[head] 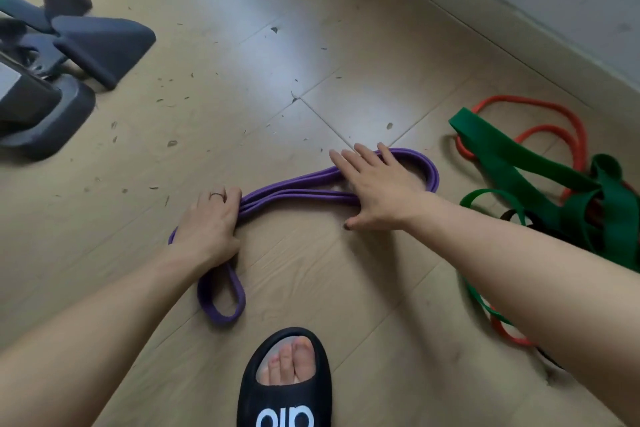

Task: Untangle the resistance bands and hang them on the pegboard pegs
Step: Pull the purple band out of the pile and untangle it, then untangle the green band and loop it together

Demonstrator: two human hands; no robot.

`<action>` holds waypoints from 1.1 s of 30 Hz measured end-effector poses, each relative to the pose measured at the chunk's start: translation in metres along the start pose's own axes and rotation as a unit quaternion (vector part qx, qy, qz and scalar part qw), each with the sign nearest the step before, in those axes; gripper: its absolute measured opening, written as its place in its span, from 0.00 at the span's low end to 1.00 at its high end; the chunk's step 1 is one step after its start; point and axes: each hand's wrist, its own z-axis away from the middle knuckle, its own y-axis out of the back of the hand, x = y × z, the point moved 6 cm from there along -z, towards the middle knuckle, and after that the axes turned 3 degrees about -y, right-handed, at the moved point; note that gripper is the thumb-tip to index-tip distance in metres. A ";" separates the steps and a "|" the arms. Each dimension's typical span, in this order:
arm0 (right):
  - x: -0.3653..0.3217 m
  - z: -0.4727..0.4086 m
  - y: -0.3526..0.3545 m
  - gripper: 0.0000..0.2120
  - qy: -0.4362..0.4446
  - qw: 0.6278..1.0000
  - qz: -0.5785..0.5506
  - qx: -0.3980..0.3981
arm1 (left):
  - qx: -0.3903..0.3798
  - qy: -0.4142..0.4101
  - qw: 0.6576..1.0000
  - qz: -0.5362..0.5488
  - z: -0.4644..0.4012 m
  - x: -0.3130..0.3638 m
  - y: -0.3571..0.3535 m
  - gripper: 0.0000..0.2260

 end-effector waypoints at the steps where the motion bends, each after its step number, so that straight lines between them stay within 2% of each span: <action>1: -0.003 -0.006 -0.002 0.49 0.000 1.000 0.016 0.006 | 0.004 -0.011 1.000 0.003 0.000 0.000 0.001 0.21; 4: 0.007 -0.018 0.004 0.23 -0.024 0.999 0.005 0.048 | 0.018 -0.054 0.998 0.005 -0.003 -0.005 0.007 0.19; 7: 0.020 -0.020 0.011 0.12 -0.031 0.997 -0.015 0.067 | 0.046 -0.080 0.995 -0.028 -0.005 -0.013 0.011 0.18; 9: 0.027 -0.020 0.011 0.13 -0.042 0.997 -0.001 0.070 | 0.045 -0.034 0.997 -0.050 -0.006 -0.020 0.016 0.17; 13: 0.029 -0.019 0.007 0.12 -0.038 0.995 0.034 0.089 | -0.060 0.021 0.996 -0.059 -0.007 -0.036 0.007 0.34; 14: 0.028 -0.019 0.007 0.10 -0.033 0.994 0.045 0.098 | -0.082 0.022 0.994 -0.067 -0.005 -0.037 0.004 0.35; 16: 0.028 -0.020 0.007 0.08 -0.033 0.990 0.066 0.116 | -0.076 0.015 0.995 -0.067 -0.004 -0.037 0.003 0.26; 18: 0.030 -0.022 0.008 0.07 -0.047 0.988 0.071 0.126 | -0.023 -0.012 0.997 -0.075 -0.007 -0.034 0.013 0.12; 19: 0.032 -0.024 0.009 0.07 -0.058 0.988 0.068 0.127 | 0.001 -0.023 0.996 -0.083 -0.009 -0.033 0.019 0.09; 21: 0.034 -0.028 0.011 0.07 -0.082 0.988 0.049 0.124 | 0.041 -0.030 0.994 -0.100 -0.012 -0.034 0.030 0.08; 23: 0.034 -0.031 0.010 0.10 -0.099 0.990 0.022 0.100 | 0.042 -0.013 0.991 -0.123 -0.014 -0.035 0.032 0.13; 25: 0.033 -0.033 0.011 0.12 -0.110 0.991 0.001 0.079 | 0.007 0.026 0.992 -0.124 -0.016 -0.031 0.029 0.14; 28: 0.035 -0.028 0.008 0.21 -0.102 0.994 -0.008 0.047 | -0.018 0.054 0.990 -0.128 -0.023 -0.015 0.037 0.24; 31: 0.041 -0.014 0.007 0.28 -0.084 0.995 -0.013 0.050 | 0.001 0.009 0.992 -0.123 -0.034 0.017 0.049 0.34; 33: 0.053 0.005 0.015 0.28 -0.108 0.988 -0.032 0.102 | 0.013 -0.046 0.991 -0.126 -0.039 0.054 0.054 0.37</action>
